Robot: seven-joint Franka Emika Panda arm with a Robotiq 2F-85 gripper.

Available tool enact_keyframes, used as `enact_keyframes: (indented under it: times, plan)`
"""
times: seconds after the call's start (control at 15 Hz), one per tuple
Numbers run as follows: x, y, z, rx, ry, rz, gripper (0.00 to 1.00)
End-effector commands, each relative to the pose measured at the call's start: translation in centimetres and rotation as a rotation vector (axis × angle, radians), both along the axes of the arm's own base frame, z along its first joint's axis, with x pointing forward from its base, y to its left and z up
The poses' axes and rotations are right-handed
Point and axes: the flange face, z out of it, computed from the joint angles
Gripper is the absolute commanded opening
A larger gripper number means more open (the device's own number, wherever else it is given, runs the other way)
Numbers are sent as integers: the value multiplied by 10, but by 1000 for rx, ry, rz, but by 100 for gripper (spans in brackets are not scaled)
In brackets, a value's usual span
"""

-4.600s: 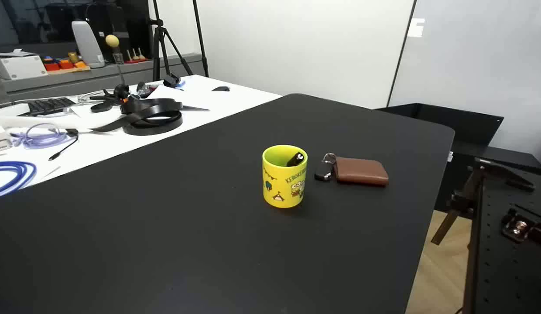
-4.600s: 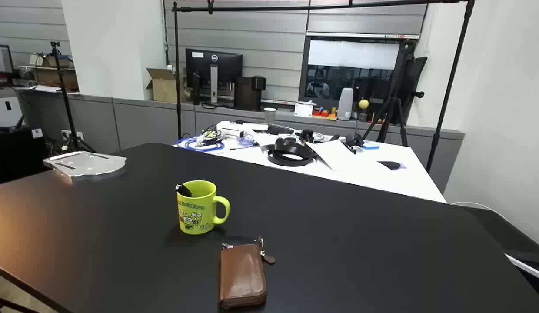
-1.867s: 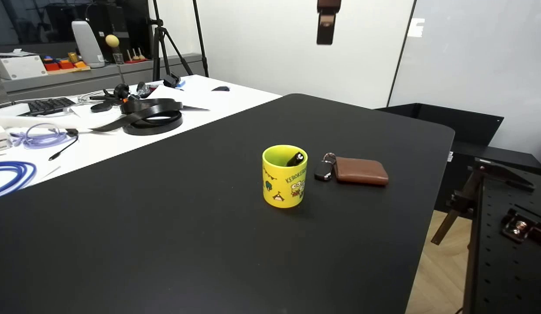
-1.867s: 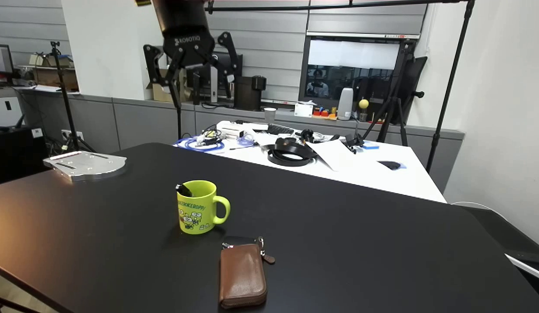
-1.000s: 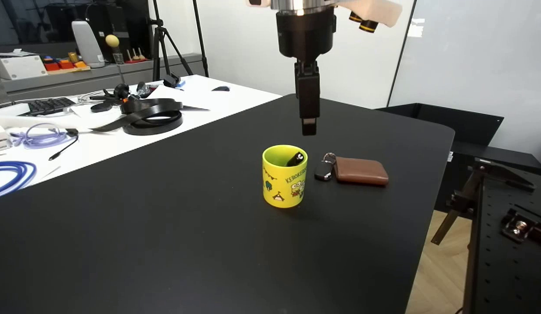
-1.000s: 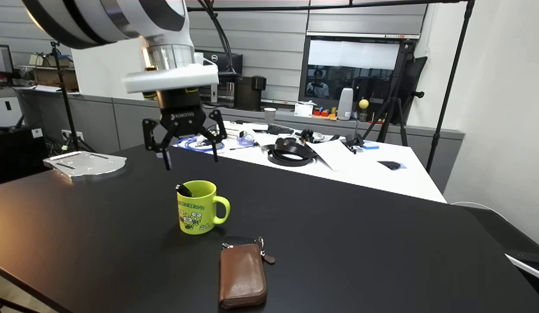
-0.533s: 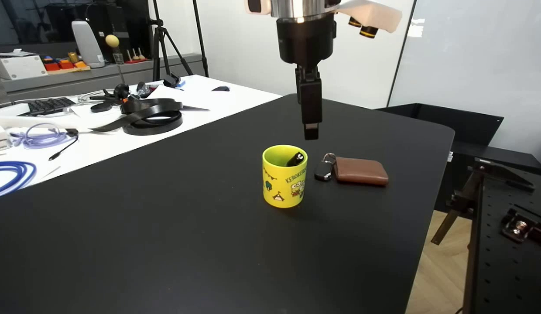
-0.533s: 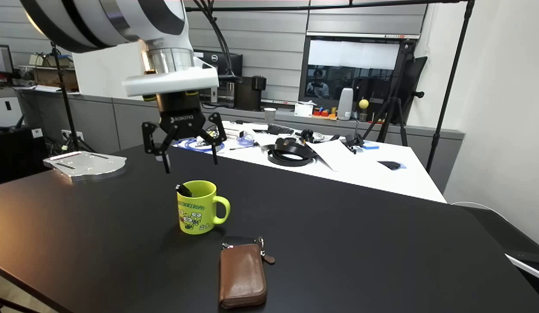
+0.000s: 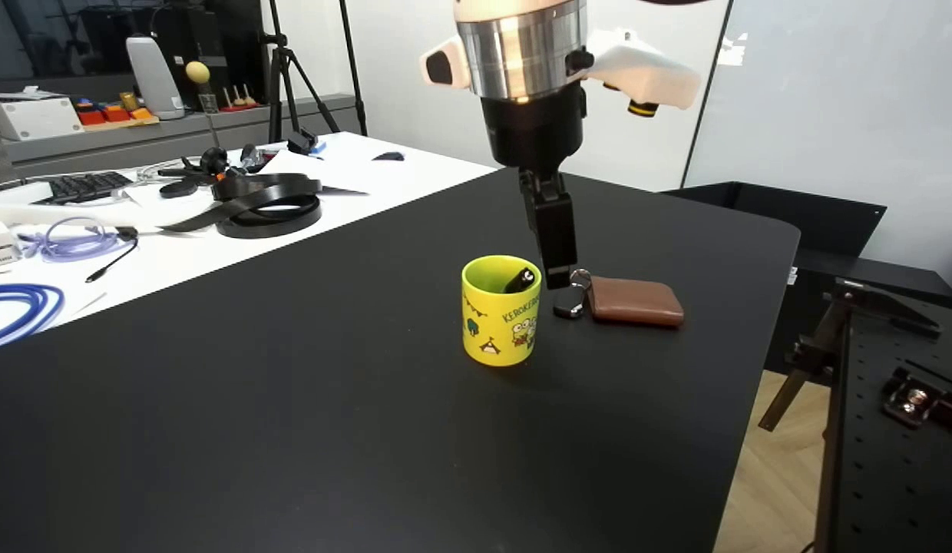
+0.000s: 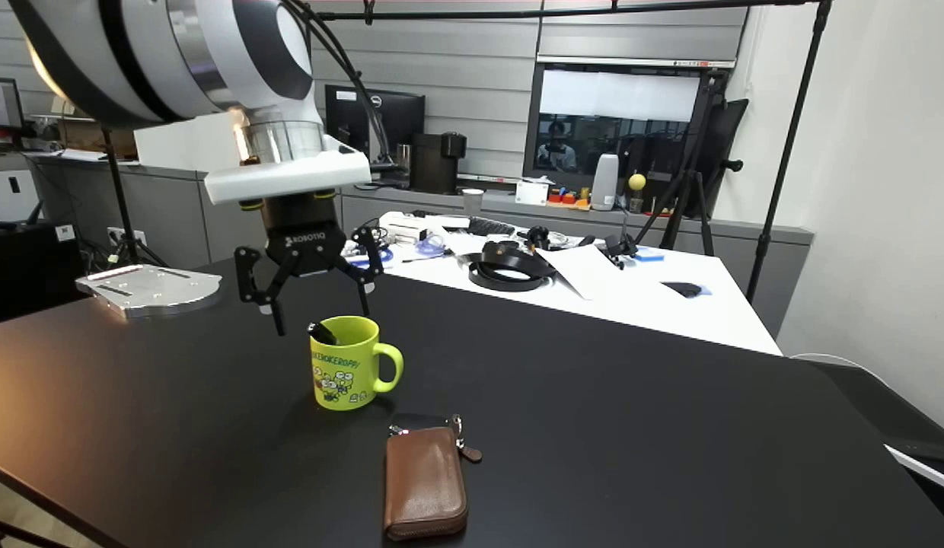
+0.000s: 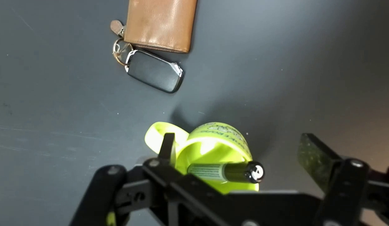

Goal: Put the marker on the table

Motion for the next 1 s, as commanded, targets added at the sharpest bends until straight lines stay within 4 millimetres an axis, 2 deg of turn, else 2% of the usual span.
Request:
enact_keyframes:
  times: [0.0, 0.47, 0.67, 0.73, 0.93]
  plan:
    - [4, 7, -6, -23, -14, -4, 75]
    - [10, 11, -25, -41, 18, 21, 27]
    - [15, 16, -27, -45, 21, 35, 6]
    - [16, 18, -25, -44, 16, 42, 1]
    - [15, 26, -17, -38, -1, 65, 0]
